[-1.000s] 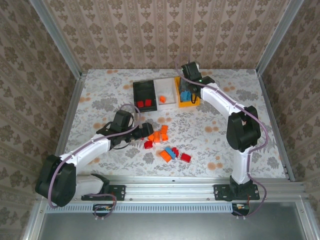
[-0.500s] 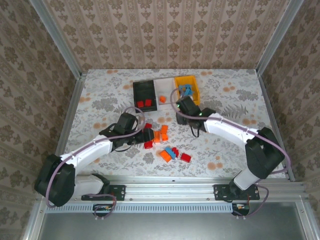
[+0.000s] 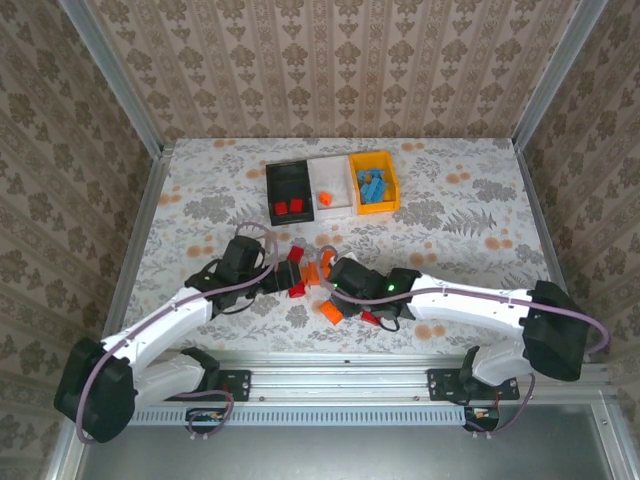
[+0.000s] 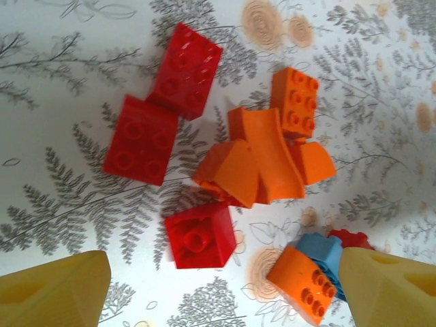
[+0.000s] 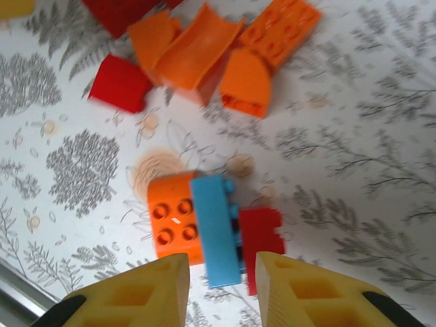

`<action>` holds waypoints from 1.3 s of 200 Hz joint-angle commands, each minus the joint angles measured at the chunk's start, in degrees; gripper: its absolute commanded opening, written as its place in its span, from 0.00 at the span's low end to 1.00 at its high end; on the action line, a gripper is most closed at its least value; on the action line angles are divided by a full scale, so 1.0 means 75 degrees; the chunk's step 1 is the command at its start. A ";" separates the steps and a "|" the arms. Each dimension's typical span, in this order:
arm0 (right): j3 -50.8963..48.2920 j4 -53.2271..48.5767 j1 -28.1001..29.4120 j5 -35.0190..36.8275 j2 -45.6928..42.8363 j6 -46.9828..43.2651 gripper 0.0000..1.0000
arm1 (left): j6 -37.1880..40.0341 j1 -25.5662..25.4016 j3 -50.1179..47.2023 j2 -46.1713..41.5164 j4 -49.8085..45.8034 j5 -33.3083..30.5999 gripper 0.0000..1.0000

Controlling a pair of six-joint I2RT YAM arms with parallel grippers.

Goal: Sort the legos into containers by color

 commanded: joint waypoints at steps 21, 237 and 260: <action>0.0821 -0.0009 0.0079 0.0329 0.1333 -0.0466 0.35 | -0.0215 0.0127 -0.0138 -0.0059 -0.0088 0.0104 0.89; 0.1063 0.0620 -0.0415 0.0533 0.2155 -0.0838 0.28 | -0.0160 0.0376 -0.0343 -0.0190 0.0053 0.0173 0.91; 0.1151 0.0653 -0.0621 0.0640 0.1705 -0.0886 0.28 | -0.0129 0.0376 -0.0178 0.0080 0.0136 0.0286 0.91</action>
